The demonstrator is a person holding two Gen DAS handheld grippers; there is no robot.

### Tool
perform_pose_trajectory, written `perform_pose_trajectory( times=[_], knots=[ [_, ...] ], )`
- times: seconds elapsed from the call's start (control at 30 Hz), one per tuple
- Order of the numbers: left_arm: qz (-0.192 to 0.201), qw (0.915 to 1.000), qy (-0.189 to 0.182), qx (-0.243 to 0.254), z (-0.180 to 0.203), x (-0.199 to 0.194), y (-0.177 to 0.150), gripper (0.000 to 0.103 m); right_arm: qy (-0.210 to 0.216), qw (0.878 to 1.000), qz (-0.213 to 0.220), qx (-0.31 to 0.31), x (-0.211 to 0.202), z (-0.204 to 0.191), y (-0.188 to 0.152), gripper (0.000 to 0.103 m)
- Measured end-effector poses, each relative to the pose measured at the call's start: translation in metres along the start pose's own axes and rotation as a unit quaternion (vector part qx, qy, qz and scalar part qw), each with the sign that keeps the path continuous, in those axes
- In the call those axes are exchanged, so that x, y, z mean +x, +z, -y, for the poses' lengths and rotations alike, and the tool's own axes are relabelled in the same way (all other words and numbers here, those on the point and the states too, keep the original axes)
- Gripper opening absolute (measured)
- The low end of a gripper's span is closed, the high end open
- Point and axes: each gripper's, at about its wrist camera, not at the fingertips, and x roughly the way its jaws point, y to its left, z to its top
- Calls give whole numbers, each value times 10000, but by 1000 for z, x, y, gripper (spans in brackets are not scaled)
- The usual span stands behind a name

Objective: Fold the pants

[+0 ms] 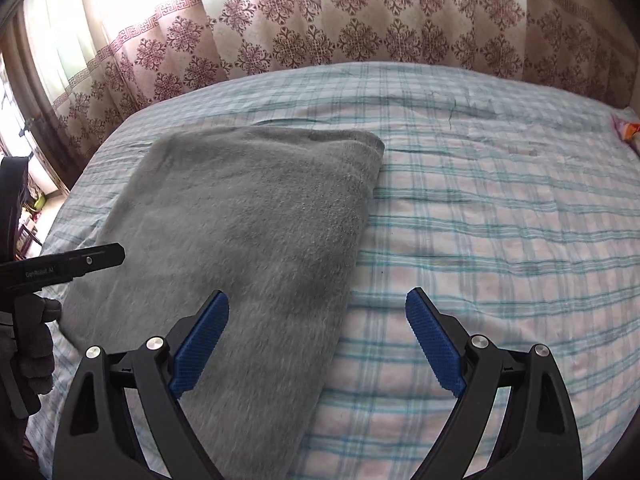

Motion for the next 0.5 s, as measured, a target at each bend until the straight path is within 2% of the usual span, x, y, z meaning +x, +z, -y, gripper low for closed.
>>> perform_pose_trajectory(
  times=[0.13, 0.4, 0.43, 0.5],
  knots=[
    [-280, 9980, -503, -275, -12, 18, 11, 100, 305, 9990, -181, 288, 20, 12, 6, 89],
    [-361, 9940, -1013, -194, -20, 32, 11, 100, 1049, 9903, -334, 846, 50, 28, 14, 91],
    [-362, 9937, -1053, -141, -18, 32, 10, 100, 1158, 9888, -330, 879, 53, 28, 17, 90],
    [-385, 9928, -1135, 16, -13, 32, 9, 100, 1354, 9862, -355, 884, 57, 27, 20, 80]
  ],
)
